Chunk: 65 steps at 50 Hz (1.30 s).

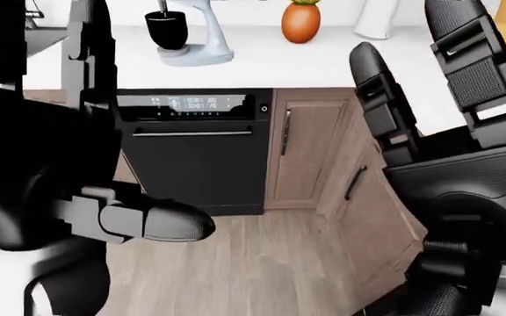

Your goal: Open the stand mixer head.

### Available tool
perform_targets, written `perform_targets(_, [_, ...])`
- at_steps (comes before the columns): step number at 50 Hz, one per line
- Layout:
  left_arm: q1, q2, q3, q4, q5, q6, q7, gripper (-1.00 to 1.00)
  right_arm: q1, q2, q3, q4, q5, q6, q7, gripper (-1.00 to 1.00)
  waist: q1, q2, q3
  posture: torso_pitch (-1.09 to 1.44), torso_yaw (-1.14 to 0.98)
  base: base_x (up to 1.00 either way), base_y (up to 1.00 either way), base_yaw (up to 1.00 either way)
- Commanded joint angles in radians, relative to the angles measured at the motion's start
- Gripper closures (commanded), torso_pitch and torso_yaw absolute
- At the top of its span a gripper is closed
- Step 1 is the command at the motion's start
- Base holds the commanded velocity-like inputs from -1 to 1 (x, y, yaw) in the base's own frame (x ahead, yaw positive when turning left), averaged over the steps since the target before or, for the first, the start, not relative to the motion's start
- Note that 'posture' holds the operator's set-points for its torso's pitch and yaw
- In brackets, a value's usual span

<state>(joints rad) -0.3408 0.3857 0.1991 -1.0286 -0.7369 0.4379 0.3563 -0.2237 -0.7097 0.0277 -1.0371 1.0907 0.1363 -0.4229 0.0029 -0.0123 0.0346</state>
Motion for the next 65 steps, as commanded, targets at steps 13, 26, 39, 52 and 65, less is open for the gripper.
perform_targets(13, [-0.017,0.052,0.02,-0.019,-0.068,-0.049,0.067,-1.0,-0.048,-0.062,-0.048,-0.01,0.088,-0.083,-0.067,-1.0,0.005,-0.003,0.006,0.0,0.0,0.0,0.0,0.0])
perform_targets(26, [-0.005,0.037,0.011,-0.019,-0.053,-0.052,0.052,-1.0,-0.044,-0.048,-0.055,-0.01,0.097,-0.078,-0.072,-1.0,-0.007,-0.027,0.016,0.0,0.0,0.0,0.13,0.0])
perform_targets(39, [-0.006,0.036,0.013,-0.019,-0.055,-0.05,0.051,-1.0,-0.053,-0.039,-0.07,-0.01,0.113,-0.069,-0.083,-1.0,0.0,0.084,0.023,0.0,0.0,0.0,0.34,0.0])
perform_targets(52, [-0.004,0.025,0.008,-0.019,-0.048,-0.048,0.044,-1.0,-0.047,-0.035,-0.057,-0.01,0.102,-0.072,-0.085,-1.0,0.009,-0.083,0.032,0.0,0.0,0.0,0.51,0.0])
perform_targets(65, [-0.003,0.012,0.009,-0.019,-0.037,-0.039,0.033,-1.0,-0.043,-0.034,-0.054,-0.01,0.093,-0.078,-0.083,-1.0,-0.004,0.022,0.022,0.0,0.0,0.0,0.43,0.0])
